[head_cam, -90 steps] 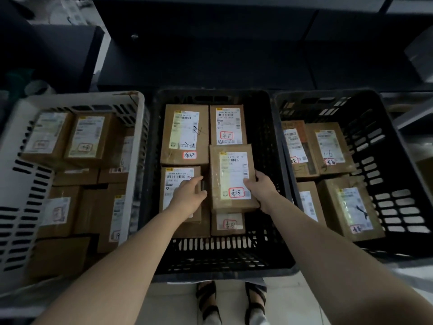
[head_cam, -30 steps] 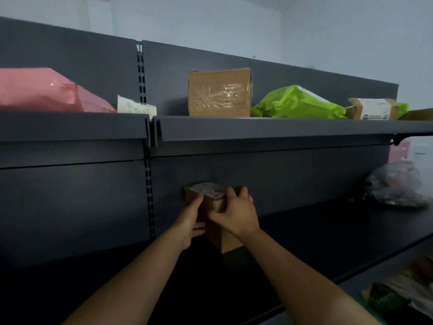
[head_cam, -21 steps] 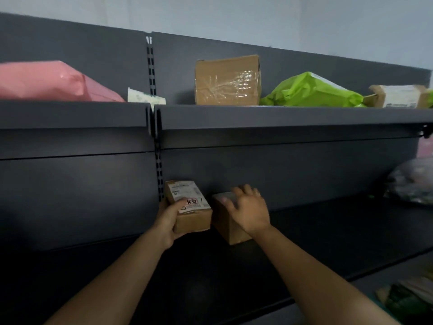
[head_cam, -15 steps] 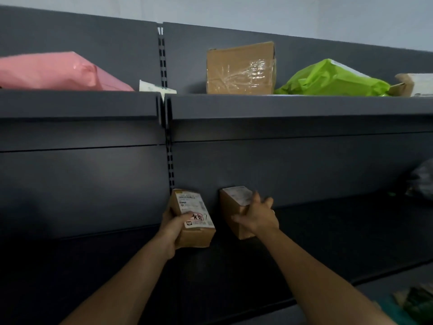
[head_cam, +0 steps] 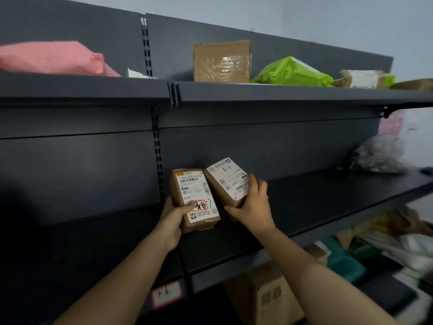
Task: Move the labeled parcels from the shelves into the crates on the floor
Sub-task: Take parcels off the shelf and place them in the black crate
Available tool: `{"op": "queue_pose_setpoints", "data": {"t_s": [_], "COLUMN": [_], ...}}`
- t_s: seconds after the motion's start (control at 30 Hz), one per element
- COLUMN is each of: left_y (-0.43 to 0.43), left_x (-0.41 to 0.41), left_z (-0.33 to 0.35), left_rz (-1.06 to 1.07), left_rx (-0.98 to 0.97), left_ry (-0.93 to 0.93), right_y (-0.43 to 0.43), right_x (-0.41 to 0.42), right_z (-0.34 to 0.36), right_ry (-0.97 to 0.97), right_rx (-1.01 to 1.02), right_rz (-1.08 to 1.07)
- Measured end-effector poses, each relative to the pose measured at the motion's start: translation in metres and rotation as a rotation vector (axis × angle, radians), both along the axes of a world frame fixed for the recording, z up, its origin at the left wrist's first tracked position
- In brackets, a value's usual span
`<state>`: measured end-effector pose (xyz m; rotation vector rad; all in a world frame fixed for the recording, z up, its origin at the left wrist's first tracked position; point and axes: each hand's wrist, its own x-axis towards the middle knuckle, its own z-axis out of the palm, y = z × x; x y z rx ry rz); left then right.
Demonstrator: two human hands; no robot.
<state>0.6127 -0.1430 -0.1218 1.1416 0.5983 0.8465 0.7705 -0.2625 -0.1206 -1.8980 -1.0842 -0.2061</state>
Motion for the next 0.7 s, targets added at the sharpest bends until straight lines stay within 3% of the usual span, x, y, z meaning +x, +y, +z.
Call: {"op": "queue_pose_setpoints", "data": {"t_s": [0.23, 0.4, 0.53, 0.7], "left_y": [-0.064, -0.119, -0.173, -0.232], "left_x": [-0.024, -0.012, 0.008, 0.04], "left_z": [0.002, -0.001, -0.002, -0.015], "left_rz": [-0.177, -0.304, -0.455, -0.566], "left_rx": [-0.012, -0.122, -0.193, -0.171], "left_ry": [-0.095, -0.111, -0.068, -0.024], "right_y": [-0.093, -0.17, -0.239, -0.318], "right_x": [-0.048, -0.057, -0.056, -0.046], "right_z": [0.0, 0.003, -0.001, -0.009], "right_ry": [-0.078, -0.05, 0.033, 0.258], "right_rx": [0.04, 0.039, 0.066, 0.261], "right_rz": [-0.196, -0.303, -0.408, -0.541]}}
